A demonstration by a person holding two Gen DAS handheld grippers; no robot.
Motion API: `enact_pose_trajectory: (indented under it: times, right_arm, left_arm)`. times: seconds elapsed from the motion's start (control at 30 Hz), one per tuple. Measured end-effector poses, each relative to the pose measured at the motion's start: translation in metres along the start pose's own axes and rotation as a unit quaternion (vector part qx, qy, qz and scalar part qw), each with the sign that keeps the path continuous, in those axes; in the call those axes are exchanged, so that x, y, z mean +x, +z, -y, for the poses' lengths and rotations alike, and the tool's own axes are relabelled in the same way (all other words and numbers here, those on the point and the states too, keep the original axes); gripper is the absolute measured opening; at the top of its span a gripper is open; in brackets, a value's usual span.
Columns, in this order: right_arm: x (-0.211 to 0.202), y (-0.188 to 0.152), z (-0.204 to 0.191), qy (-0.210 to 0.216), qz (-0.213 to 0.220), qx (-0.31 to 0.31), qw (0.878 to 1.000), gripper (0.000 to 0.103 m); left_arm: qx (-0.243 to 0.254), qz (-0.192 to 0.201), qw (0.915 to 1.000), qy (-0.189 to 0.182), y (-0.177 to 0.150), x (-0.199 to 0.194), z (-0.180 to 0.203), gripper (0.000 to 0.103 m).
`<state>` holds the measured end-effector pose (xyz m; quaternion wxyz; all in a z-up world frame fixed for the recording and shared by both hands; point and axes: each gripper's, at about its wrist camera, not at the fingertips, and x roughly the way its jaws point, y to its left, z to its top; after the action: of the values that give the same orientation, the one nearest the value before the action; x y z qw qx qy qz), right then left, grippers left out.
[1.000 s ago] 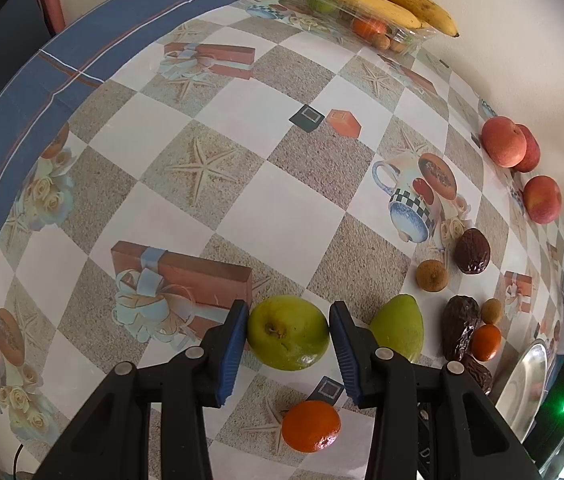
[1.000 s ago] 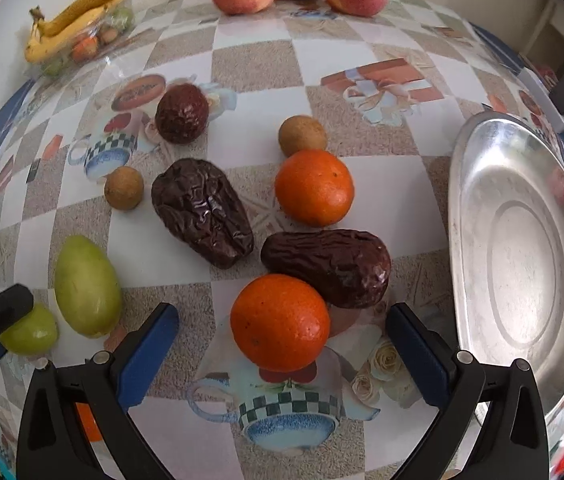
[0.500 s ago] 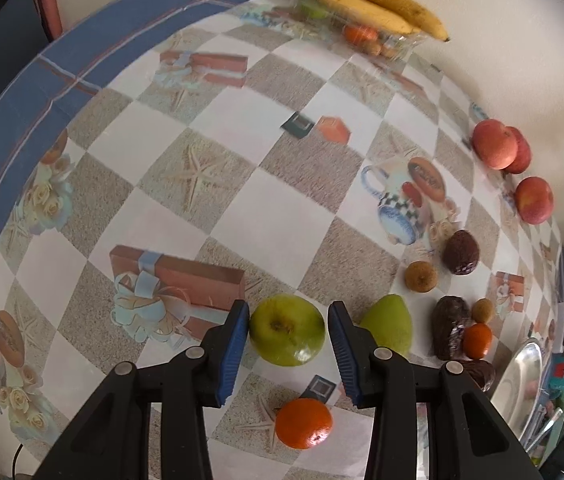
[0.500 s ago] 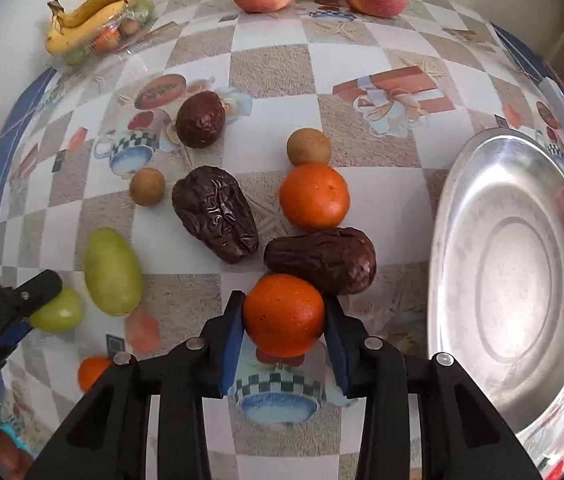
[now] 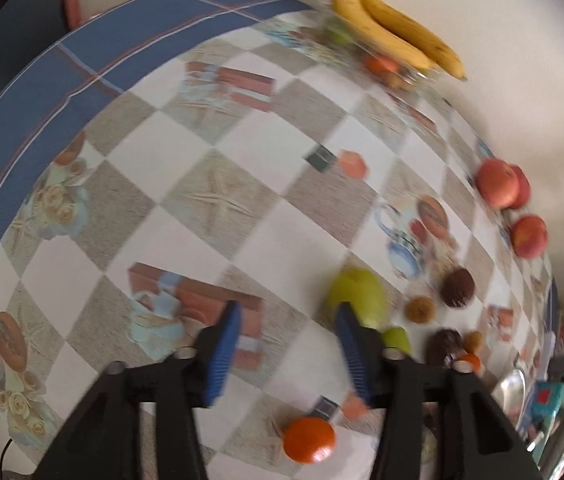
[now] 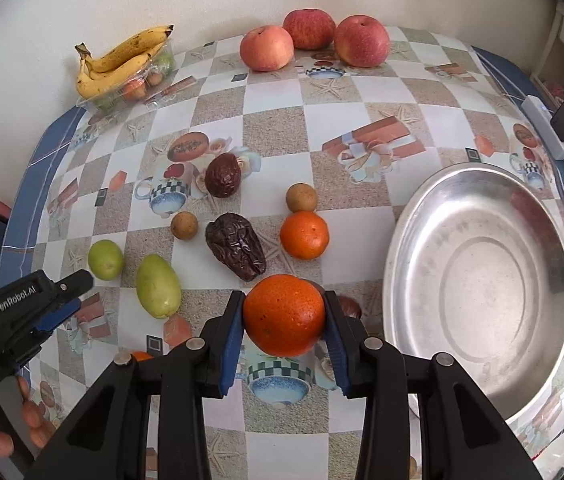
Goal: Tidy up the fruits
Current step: 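Carry the green apple and the orange toward the steel bowl with both tools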
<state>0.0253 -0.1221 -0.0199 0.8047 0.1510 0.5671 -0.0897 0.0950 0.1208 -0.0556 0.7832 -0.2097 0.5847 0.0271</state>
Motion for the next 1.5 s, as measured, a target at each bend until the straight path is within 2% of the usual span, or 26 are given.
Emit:
enact_pose_trajectory:
  times: [0.1,0.27,0.5,0.63,0.87,0.97,1.03,1.17,1.27,1.5]
  right_arm:
    - [-0.004,-0.003,0.003,0.002,-0.003,0.005,1.0,0.04]
    - [-0.003,0.003,0.008,-0.002,0.003,0.014,1.0,0.04]
    - [-0.002,0.013,0.018,-0.028,0.015,0.024,0.999,0.04]
    - [-0.003,0.018,0.023,-0.016,0.015,0.031,0.999,0.04]
    - [0.0,0.021,0.032,-0.003,0.004,0.048,0.999,0.04]
    - [0.003,0.021,0.036,-0.001,-0.002,0.057,0.998,0.04]
    - [0.004,0.021,0.037,0.0,-0.003,0.059,0.998,0.04]
    - [0.003,0.021,0.038,-0.001,-0.002,0.058,0.998,0.04]
    - [0.002,0.021,0.04,0.0,-0.001,0.061,0.998,0.04]
    - [-0.005,0.023,0.055,-0.005,0.007,0.084,0.996,0.04]
  left_arm:
    - [-0.016,0.0,0.9998,-0.013,0.004,0.003,-0.004,0.062]
    - [0.016,0.007,0.9994,-0.029,0.006,0.01,0.016,0.062]
    - [0.017,0.02,0.9982,-0.055,0.017,0.022,0.038,0.063]
    - [0.041,0.014,0.9981,-0.044,0.019,0.035,0.058,0.064]
    - [0.072,0.014,0.9957,-0.057,0.02,0.052,0.083,0.066]
    - [0.083,0.009,0.9946,-0.062,0.02,0.058,0.091,0.061]
    - [0.088,0.003,0.9929,-0.08,0.02,0.058,0.095,0.043]
    - [0.094,-0.01,0.9928,-0.073,0.018,0.054,0.099,0.042]
    - [0.078,-0.013,0.9941,-0.075,0.02,0.046,0.093,0.042]
    - [0.103,0.022,0.9907,-0.087,0.014,0.006,0.1,0.042]
